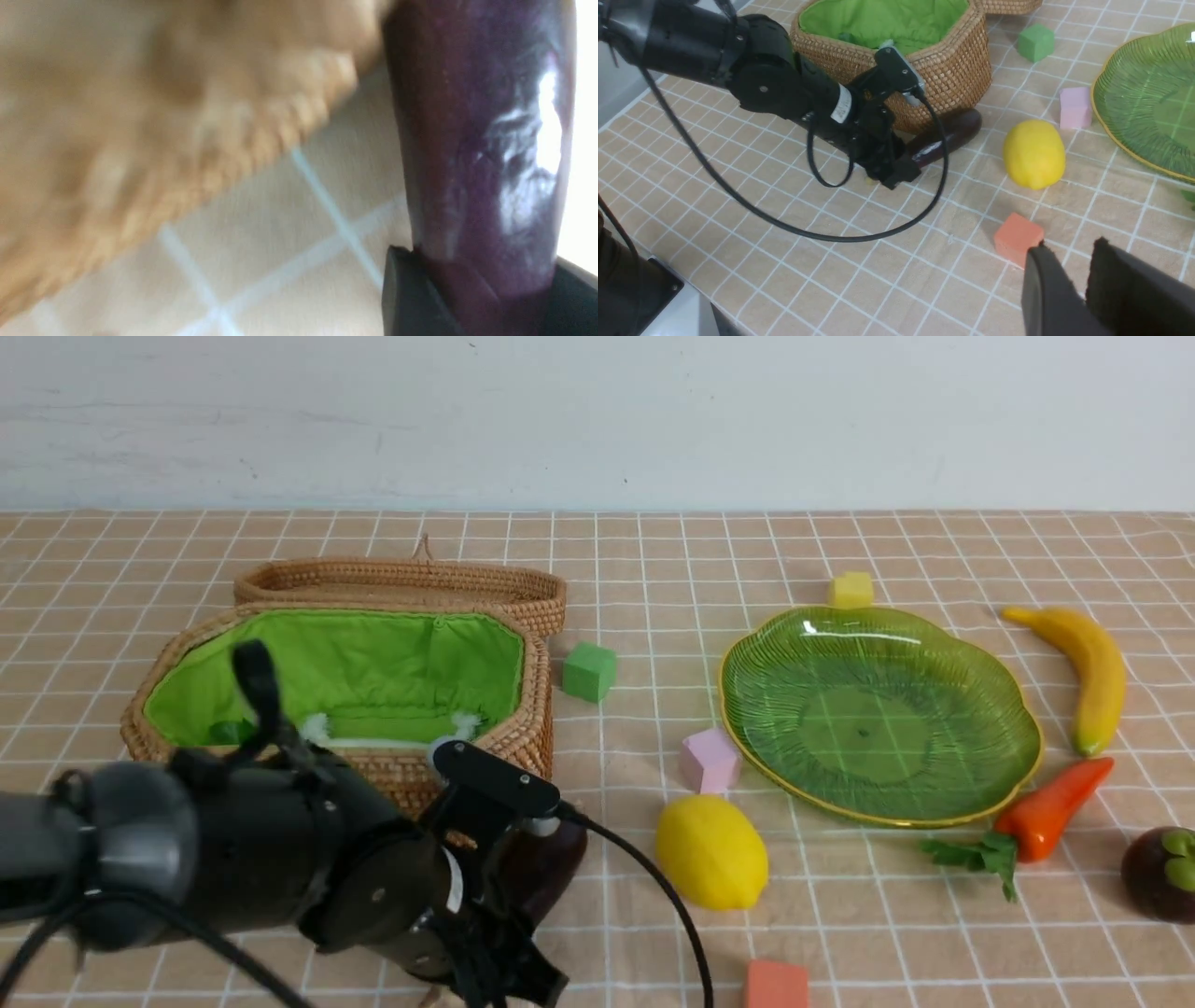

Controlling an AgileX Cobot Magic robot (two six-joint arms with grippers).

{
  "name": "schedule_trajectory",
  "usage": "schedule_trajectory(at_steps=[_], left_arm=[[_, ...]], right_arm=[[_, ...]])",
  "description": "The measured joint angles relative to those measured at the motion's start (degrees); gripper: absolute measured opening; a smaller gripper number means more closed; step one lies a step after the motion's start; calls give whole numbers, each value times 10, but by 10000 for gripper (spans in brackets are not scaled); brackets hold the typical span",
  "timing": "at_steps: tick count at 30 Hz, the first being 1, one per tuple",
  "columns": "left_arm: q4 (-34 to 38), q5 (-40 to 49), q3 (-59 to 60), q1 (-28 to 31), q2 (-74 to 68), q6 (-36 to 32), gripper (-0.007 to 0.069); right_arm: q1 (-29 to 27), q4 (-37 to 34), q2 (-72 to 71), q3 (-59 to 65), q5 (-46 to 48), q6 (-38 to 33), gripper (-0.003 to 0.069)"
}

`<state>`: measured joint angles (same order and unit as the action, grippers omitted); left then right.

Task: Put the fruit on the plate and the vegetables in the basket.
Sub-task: Use the left arm to grab an eggplant and put it into the left basket

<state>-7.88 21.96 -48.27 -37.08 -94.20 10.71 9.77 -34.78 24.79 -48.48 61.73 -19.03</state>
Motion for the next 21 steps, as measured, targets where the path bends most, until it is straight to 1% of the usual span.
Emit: schedule_trajectory(at_steps=[1, 2, 4, 6, 7, 8, 9, 10, 12, 15, 16, 17, 18, 21], left_arm=[[0, 12, 1, -3, 10, -8, 282], [0, 39, 1, -20, 58, -40, 282], [-1, 70, -8, -45, 109, -94, 282], [-1, 94, -16, -53, 141, -137, 282], [-8, 134, -47, -53, 179, -201, 282], [-17, 157, -65, -44, 190, -236, 282], [-26, 176, -84, -32, 198, -264, 282], [-39, 203, -117, -7, 204, -307, 282], [-51, 233, -168, 39, 199, -373, 282], [-52, 252, -238, 114, 167, -477, 282], [-49, 254, -253, 130, 155, -510, 282], [-48, 255, -262, 141, 143, -527, 282], [-44, 256, -277, 162, 124, -559, 282], [-44, 256, -284, 187, 85, -590, 282]], right_arm=[[0, 0, 0, 0, -1, 0, 163], [0, 0, 0, 0, -7, 0, 163], [0, 0, 0, 0, -23, 0, 163], [0, 0, 0, 0, -33, 0, 163], [0, 0, 0, 0, -49, 0, 163], [0, 0, 0, 0, -56, 0, 163], [0, 0, 0, 0, -60, 0, 163], [0, 0, 0, 0, -63, 0, 163], [0, 0, 0, 0, -67, 0, 163], [0, 0, 0, 0, -68, 0, 163], [0, 0, 0, 0, -68, 0, 163], [0, 0, 0, 0, -68, 0, 163], [0, 0, 0, 0, -68, 0, 163], [0, 0, 0, 0, -66, 0, 163]])
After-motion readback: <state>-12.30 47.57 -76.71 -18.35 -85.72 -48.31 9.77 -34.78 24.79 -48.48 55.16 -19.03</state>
